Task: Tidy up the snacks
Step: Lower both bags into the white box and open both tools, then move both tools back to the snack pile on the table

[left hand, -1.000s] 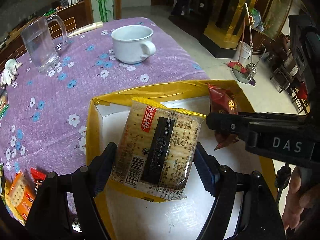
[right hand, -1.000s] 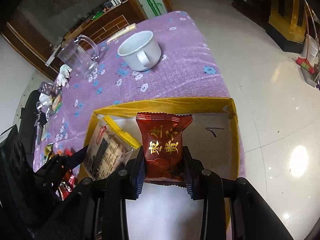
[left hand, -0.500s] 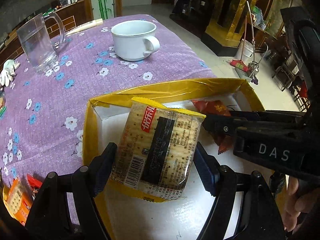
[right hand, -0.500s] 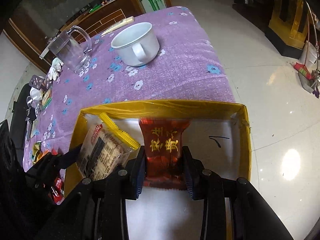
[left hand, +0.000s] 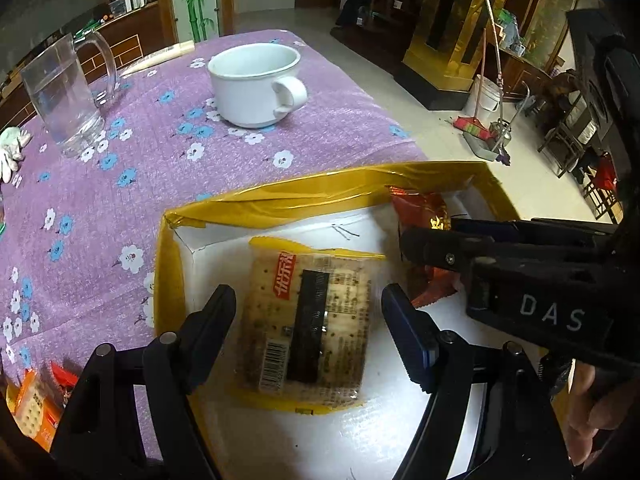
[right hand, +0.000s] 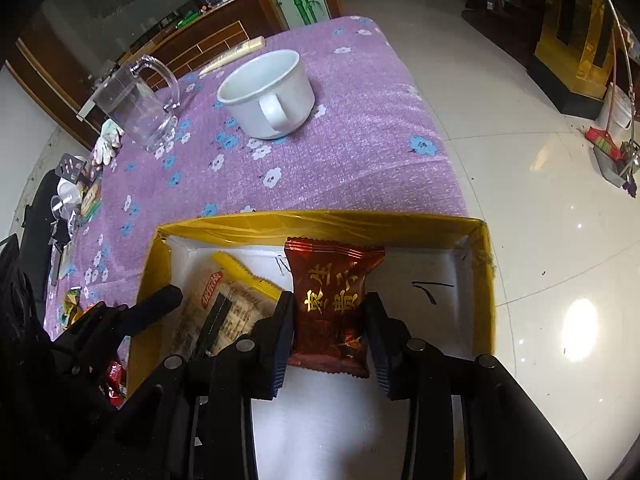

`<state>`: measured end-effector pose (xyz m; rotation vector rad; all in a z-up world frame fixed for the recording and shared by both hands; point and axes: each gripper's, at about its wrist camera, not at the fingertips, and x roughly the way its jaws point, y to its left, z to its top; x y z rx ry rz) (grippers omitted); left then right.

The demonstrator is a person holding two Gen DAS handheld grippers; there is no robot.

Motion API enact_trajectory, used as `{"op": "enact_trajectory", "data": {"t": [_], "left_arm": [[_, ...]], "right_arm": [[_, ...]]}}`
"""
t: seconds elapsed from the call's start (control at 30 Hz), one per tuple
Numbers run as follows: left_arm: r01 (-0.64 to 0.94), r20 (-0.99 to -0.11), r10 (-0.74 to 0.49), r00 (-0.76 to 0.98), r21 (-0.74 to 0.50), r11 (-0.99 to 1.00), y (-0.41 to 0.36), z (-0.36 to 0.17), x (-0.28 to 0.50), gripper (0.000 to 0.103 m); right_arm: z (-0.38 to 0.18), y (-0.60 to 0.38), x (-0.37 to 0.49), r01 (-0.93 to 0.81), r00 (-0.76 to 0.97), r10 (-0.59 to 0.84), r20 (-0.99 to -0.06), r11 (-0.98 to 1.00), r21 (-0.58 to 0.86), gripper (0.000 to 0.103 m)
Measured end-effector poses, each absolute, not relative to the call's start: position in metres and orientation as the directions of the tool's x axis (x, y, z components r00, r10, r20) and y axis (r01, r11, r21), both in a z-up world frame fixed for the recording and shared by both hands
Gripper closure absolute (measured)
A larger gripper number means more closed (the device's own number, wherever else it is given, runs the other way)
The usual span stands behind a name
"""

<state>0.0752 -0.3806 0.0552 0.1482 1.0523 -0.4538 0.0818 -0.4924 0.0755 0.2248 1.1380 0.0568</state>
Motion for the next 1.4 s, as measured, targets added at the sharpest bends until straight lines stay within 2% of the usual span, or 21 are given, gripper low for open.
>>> {"op": "enact_trajectory", "data": {"t": [0.47, 0.83, 1.07, 1.33, 1.4], "left_arm": [[0.447, -0.809, -0.358, 0.467, -0.133, 0.884, -0.352, 0.1, 0.04, 0.028], [0.406, -0.768, -0.378, 0.517, -0.169, 0.898, -0.268, 0.125, -0.003, 0.028], [0.316, -0.769, -0.317, 0.555, -0.158, 0.936, -0.183, 0.117, -0.027, 0.028], [0.189, -0.822, -0.21, 0.53, -0.127, 0.974, -0.092, 0.078, -0.052, 0.028], [0.168, -0.824, -0.204, 0.529, -0.134, 0.977, -0.076, 0.078, -0.056, 0.028]], "right_arm": [[0.123, -0.486, 0.022, 0.094, 0.538, 0.201, -0.818, 0.951, 0.295, 0.065], [0.139, -0.422, -0.021, 0.026, 0.542, 0.285, -0.791, 0.935, 0.355, 0.065], [0.134, -0.351, -0.024, -0.091, 0.479, 0.367, -0.798, 0.924, 0.371, 0.065], [0.113, -0.255, -0.015, -0.277, 0.352, 0.445, -0.823, 0.89, 0.363, 0.059], [0.105, -0.231, -0.006, -0.332, 0.319, 0.444, -0.838, 0.88, 0.34, 0.052]]}}
